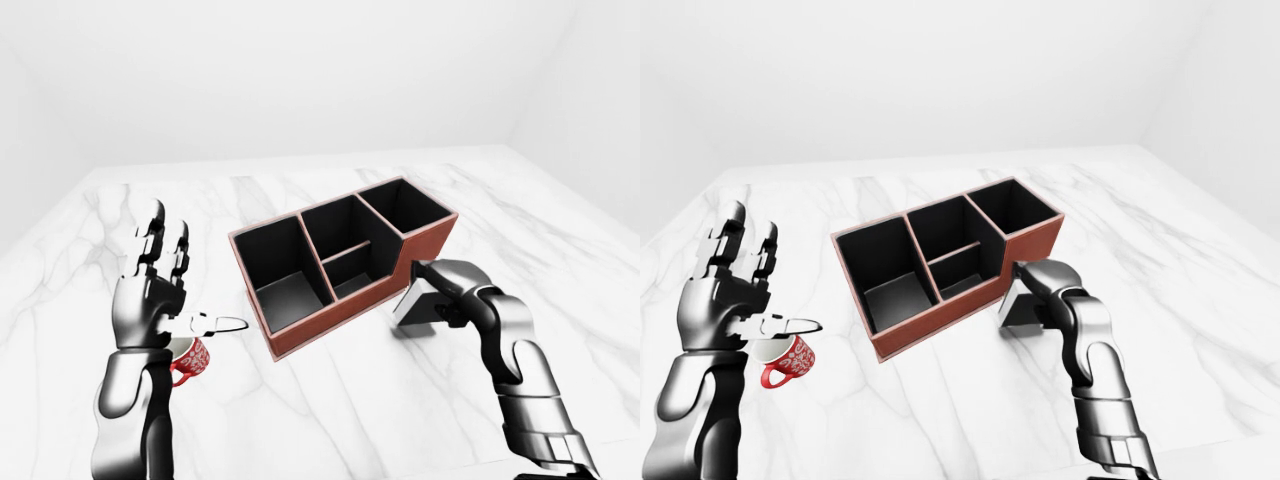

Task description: Pick up the book and place it in the left compartment of the caddy.

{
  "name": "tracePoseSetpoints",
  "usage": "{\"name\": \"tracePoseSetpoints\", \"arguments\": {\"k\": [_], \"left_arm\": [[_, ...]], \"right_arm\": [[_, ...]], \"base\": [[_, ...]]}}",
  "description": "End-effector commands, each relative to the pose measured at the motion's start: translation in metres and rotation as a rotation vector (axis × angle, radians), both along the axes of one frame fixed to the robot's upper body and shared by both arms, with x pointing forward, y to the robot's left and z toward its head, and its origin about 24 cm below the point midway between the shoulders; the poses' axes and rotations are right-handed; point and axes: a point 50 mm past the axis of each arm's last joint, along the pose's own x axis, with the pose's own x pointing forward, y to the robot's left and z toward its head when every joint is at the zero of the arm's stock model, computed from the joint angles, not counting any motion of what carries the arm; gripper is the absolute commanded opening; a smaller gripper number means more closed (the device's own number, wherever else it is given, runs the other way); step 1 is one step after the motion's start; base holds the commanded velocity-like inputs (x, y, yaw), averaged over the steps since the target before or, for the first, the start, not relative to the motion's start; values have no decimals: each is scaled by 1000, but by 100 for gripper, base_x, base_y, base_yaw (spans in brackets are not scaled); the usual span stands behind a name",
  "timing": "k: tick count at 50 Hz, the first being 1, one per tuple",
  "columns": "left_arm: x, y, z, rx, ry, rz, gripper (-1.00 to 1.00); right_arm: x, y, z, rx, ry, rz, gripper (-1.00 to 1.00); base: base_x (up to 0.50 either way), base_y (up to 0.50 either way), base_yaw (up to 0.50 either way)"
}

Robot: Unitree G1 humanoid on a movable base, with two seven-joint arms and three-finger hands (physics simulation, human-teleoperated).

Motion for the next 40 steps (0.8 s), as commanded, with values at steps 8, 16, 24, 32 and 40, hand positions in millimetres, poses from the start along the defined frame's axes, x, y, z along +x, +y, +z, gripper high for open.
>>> {"name": "tracePoseSetpoints", "arguments": {"k": [8,16,24,32,40], "left_arm": [[-3,8,-4,-22,12,8,100],[-5,9,-4,-24,10,10,100],[-5,8,-5,-25,14,10,100],[-6,8,-5,-26,16,12,100],[-7,9,-7,-27,20,12,100]], "right_arm": [[-12,39,56,20,-271,124,-100],[-22,42,60,32,-307,130,-100],[-31,44,71,43,-365,133,-100],[-37,52,89,76,-452,153,-100],[-49,74,102,93,-493,261,-100]], "base": [[0,0,0],[0,0,0],[0,0,0],[0,0,0],[0,0,0]]}}
